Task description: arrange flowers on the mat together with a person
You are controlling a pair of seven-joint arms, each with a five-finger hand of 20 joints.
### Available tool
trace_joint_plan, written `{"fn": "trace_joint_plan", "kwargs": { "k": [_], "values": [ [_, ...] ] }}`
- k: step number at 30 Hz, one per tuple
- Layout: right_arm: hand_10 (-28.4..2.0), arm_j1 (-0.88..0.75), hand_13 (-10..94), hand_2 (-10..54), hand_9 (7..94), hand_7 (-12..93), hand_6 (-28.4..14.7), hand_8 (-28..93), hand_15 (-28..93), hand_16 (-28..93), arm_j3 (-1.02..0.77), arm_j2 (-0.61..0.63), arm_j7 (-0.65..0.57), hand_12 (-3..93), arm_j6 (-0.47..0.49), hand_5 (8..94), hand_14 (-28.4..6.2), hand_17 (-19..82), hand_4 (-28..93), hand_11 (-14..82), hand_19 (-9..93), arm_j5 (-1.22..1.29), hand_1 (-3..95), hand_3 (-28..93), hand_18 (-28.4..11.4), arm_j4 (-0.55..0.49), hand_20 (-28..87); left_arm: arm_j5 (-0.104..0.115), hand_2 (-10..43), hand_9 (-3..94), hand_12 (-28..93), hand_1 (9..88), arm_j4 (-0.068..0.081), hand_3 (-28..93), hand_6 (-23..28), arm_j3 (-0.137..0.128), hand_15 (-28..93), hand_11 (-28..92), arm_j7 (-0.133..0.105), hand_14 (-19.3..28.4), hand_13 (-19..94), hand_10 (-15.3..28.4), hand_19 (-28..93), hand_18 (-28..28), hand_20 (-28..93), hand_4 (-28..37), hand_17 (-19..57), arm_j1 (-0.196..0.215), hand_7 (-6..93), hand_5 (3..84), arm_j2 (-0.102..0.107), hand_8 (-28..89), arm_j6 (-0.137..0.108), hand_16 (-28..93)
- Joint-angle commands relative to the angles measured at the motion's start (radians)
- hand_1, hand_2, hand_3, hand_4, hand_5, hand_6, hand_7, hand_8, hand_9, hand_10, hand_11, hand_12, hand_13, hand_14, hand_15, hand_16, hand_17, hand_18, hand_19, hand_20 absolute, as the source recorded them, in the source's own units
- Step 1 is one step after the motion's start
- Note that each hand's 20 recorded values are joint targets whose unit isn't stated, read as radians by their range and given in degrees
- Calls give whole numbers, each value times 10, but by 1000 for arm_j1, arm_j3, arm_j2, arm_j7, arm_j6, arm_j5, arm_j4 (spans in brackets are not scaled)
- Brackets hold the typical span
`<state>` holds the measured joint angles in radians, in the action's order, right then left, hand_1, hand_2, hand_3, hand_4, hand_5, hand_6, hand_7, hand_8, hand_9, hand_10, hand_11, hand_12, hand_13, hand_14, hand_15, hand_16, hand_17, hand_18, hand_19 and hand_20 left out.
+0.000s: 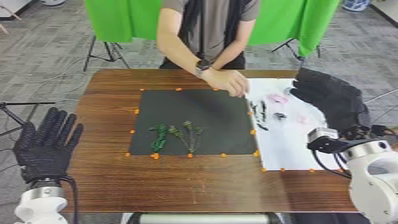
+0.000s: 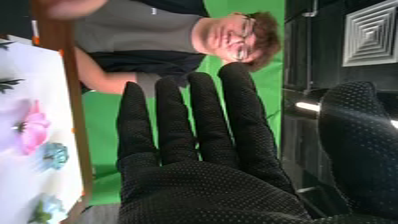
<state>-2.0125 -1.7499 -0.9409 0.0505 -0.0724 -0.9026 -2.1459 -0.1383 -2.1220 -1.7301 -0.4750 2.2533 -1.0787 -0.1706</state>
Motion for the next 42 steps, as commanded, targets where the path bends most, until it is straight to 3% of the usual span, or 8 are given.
{"fn": "trace_joint_plan", "kwargs": {
  "k": [1, 7, 11, 14, 19, 27, 35, 42],
  "values": [
    [-131, 5, 345, 88, 440, 133, -39, -103, 114, 97, -33, 3, -4, 119, 14, 480, -119, 145, -243, 50, 264, 6, 148, 813, -150, -19, 135, 12, 113, 378, 46, 234, -3, 756, 74, 25, 201, 149, 13, 120, 279, 116, 342, 139, 85, -283, -58, -1, 117, 461, -6, -102, -14, -63],
    [-130, -13, 349, 81, 440, 129, -44, -101, 119, 100, -49, -5, -27, 122, 43, 470, -129, 142, -242, 51, 273, 9, 158, 806, -161, -19, 137, 53, 111, 378, 48, 240, -11, 759, 78, 22, 216, 153, 1, 134, 279, 120, 349, 142, 89, -283, -61, 14, 122, 467, -15, -102, -41, -57],
    [-131, -20, 351, 78, 442, 129, -45, -99, 118, 101, -64, -37, -41, 123, 72, 466, -133, 141, -241, 52, 277, 5, 163, 801, -163, -20, 135, 153, 108, 385, 50, 252, -17, 765, 81, 30, 222, 158, -17, 135, 288, 122, 353, 143, 90, -283, -60, 3, 126, 475, -9, -102, -61, -56],
    [-130, -26, 351, 77, 442, 127, -45, -99, 117, 102, -100, -75, -100, 124, 140, 464, -135, 141, -240, 52, 280, 7, 165, 800, -165, -21, 134, 123, 107, 388, 50, 258, -18, 767, 81, 36, 226, 162, -17, 135, 290, 123, 358, 144, 92, -283, -60, -1, 129, 477, -7, -104, -65, -57],
    [-131, -48, 350, 76, 442, 119, -49, -94, 115, 104, -119, -88, -109, 125, 149, 453, -141, 138, -240, 51, 283, 10, 167, 797, -168, -24, 131, 124, 107, 389, 49, 262, -14, 768, 82, 49, 231, 165, -9, 134, 292, 123, 359, 144, 91, -283, -59, -12, 132, 479, -7, -105, -57, -60],
    [-133, -62, 346, 77, 435, 115, -51, -92, 112, 107, -142, -112, -142, 126, 184, 447, -145, 135, -238, 49, 284, 11, 169, 792, -171, -30, 127, 144, 108, 391, 48, 266, -27, 768, 83, 30, 236, 167, -22, 135, 294, 124, 362, 144, 91, -283, -59, 28, 134, 483, -9, -106, -88, -63],
    [-135, -50, 343, 76, 427, 115, -51, -91, 109, 110, -99, -90, -132, 126, 130, 445, -145, 132, -234, 48, 288, -8, 169, 789, -173, -28, 125, 119, 107, 393, 47, 268, -27, 769, 83, 25, 237, 168, -19, 134, 294, 124, 364, 144, 90, -283, -59, 17, 134, 483, -10, -107, -82, -66],
    [-132, 0, 319, 55, 408, 121, -49, -93, 99, 107, -31, -34, -79, 123, 86, 440, -134, 130, -233, 41, 279, -377, 177, 799, -165, -6, 118, 130, 108, 393, 46, 269, -29, 769, 82, 28, 237, 168, -23, 133, 295, 123, 363, 144, 90, -283, -59, 28, 134, 483, -15, -107, -94, -66]
  ]
}}
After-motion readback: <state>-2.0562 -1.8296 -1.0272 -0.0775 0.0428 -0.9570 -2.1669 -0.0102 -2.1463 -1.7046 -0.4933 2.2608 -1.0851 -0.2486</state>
